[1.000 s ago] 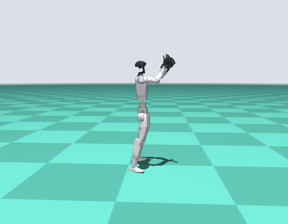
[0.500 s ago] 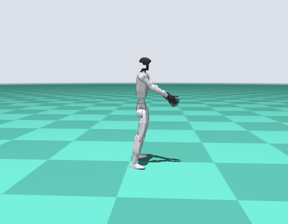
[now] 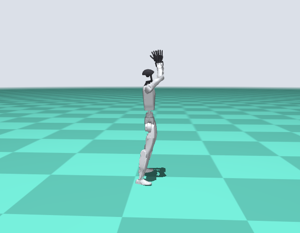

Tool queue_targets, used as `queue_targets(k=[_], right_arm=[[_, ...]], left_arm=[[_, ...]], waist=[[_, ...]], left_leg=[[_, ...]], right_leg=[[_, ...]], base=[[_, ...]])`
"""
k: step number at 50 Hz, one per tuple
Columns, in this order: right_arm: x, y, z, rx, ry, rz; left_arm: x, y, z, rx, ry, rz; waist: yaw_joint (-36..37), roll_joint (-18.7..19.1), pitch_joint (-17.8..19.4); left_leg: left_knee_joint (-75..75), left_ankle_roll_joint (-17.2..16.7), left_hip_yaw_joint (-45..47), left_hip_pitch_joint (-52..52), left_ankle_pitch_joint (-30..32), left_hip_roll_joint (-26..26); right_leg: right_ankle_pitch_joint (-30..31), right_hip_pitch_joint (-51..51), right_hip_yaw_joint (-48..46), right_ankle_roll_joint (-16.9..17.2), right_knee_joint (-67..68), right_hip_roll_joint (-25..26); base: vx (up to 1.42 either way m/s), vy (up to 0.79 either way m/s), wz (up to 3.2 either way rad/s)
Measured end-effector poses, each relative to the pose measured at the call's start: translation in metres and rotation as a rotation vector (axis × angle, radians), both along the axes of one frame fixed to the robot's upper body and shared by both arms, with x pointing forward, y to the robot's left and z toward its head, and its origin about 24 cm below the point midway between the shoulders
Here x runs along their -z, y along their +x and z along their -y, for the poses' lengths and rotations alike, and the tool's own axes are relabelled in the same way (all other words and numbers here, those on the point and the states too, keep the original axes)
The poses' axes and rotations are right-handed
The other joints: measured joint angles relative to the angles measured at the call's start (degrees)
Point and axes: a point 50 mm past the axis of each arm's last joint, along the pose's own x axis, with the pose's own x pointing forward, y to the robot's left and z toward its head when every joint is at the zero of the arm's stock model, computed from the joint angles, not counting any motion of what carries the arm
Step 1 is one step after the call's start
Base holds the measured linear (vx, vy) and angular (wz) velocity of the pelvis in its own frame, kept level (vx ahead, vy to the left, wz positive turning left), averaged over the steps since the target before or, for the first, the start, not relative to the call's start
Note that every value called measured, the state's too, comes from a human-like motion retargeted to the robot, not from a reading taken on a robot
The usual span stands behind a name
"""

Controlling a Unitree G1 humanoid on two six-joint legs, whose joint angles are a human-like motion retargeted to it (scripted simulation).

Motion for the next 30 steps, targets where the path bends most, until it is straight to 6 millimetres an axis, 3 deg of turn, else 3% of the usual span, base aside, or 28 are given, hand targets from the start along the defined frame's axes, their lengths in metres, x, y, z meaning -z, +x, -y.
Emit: queue_targets(k=[2, 5, 8, 10, 12, 15, 18, 21, 22, 25, 27, 30], right_arm=[[0.003, 0.008, -0.005, -0.021, -0.044, -0.033], [0.012, 0.038, -0.009, -0.049, -0.102, -0.148], [0.031, 0.089, -0.004, -0.069, -0.111, -0.345], [0.055, 0.132, 0.002, -0.082, -0.082, -0.511], [0.092, 0.176, 0.009, -0.076, -0.029, -0.698], [0.174, 0.235, 0.017, -0.041, 0.055, -1.018], [0.267, 0.274, 0.031, 0.048, 0.095, -1.354], [0.371, 0.286, 0.039, 0.132, 0.074, -1.711], [0.406, 0.283, 0.041, 0.163, 0.059, -1.83], [0.503, 0.258, 0.046, 0.235, -0.011, -2.181], [0.547, 0.235, 0.057, 0.291, 0.141, -2.377], [0.583, 0.209, 0.06, 0.261, 0.221, -2.546]], left_arm=[[0.001, 0.01, -0.007, 0.007, 0.003, -0.033], [0.012, 0.043, -0.016, 0.042, 0.026, -0.162], [0.038, 0.093, -0.022, 0.086, 0.045, -0.374], [0.068, 0.133, -0.025, 0.108, 0.033, -0.544], [0.111, 0.174, -0.027, 0.137, -0.003, -0.741], [0.202, 0.227, -0.032, 0.197, -0.096, -1.085], [0.302, 0.252, -0.028, 0.281, -0.216, -1.442], [0.412, 0.248, -0.03, 0.304, -0.37, -1.795], [0.449, 0.24, -0.029, 0.283, -0.397, -1.913], [0.551, 0.195, -0.028, 0.126, -0.236, -2.267], [0.582, 0.17, -0.023, 0.238, -0.736, -2.415], [0.611, 0.144, -0.023, 0.193, -0.819, -2.545]], waist=[[-0.2, 0.1, 0.5], [-0.5, 0.1, 1.5], [-0.4, -0.1, 2.4], [-0.3, -0.3, 2.7], [-0.2, -0.5, 3.2], [-0.7, -0.8, 4.2], [-0.3, -0.9, 8.2], [-1.5, -0.6, 11.6], [-2.1, -0.5, 12.6], [-4.1, -0.3, 15.1], [-5.1, -0.2, 16.7], [-7.3, -0.4, 18.4]], left_leg=[[0.2, 0.1, 0.0, 0.2, -0.1, 0.1], [0.5, 0.2, -0.1, 0.7, -0.1, 0.2], [0.6, 0.4, -0.3, 1.3, -0.1, 0.2], [0.7, 0.5, -0.4, 1.6, 0.0, 0.2], [0.9, 0.8, -0.5, 1.6, 0.2, 0.2], [1.1, 1.1, -0.8, 1.3, 0.5, 0.1], [1.2, 1.5, -0.9, 0.8, 0.8, 0.2], [1.0, 1.6, -1.1, -0.2, 1.3, 0.3], [0.7, 1.7, -1.1, -0.5, 1.4, 0.3], [-0.2, 2.0, -1.2, -1.7, 2.0, 0.2], [-1.1, 1.9, -1.2, -2.3, 2.6, -0.1], [-2.2, 1.7, -1.2, -2.9, 3.2, -0.5]], right_leg=[[-0.1, 0.1, 0.1, -0.2, 0.4, 0.0], [-0.4, 0.4, 0.3, -0.4, 1.1, -0.1], [-0.6, 0.9, 0.4, -0.7, 1.7, -0.2], [-0.6, 1.1, 0.4, -0.8, 2.0, -0.3], [-0.5, 1.1, 0.5, -0.8, 2.2, -0.3], [-0.3, 0.8, 0.5, -0.7, 2.5, -0.4], [-0.2, 0.4, 0.6, -1.2, 2.7, -0.4], [0.1, -0.8, 0.7, -1.7, 3.0, -0.2], [0.2, -1.2, 0.8, -2.0, 3.0, -0.2], [0.5, -2.7, 0.9, -3.0, 2.8, 0.0], [0.9, -3.5, 0.9, -3.5, 2.4, 0.0], [1.1, -4.2, 0.8, -3.8, 1.8, -0.1]], base=[[0.0, 0.0, 0.0], [-0.02, 0.0, 0.0], [-0.06, 0.0, 0.01], [-0.08, -0.01, 0.01], [-0.1, -0.01, 0.02], [-0.12, 0.0, 0.02], [-0.13, 0.0, 0.02], [-0.12, 0.01, 0.03], [-0.11, 0.01, 0.04], [-0.1, 0.01, 0.05], [-0.07, 0.01, 0.06], [-0.02, 0.0, 0.02]])
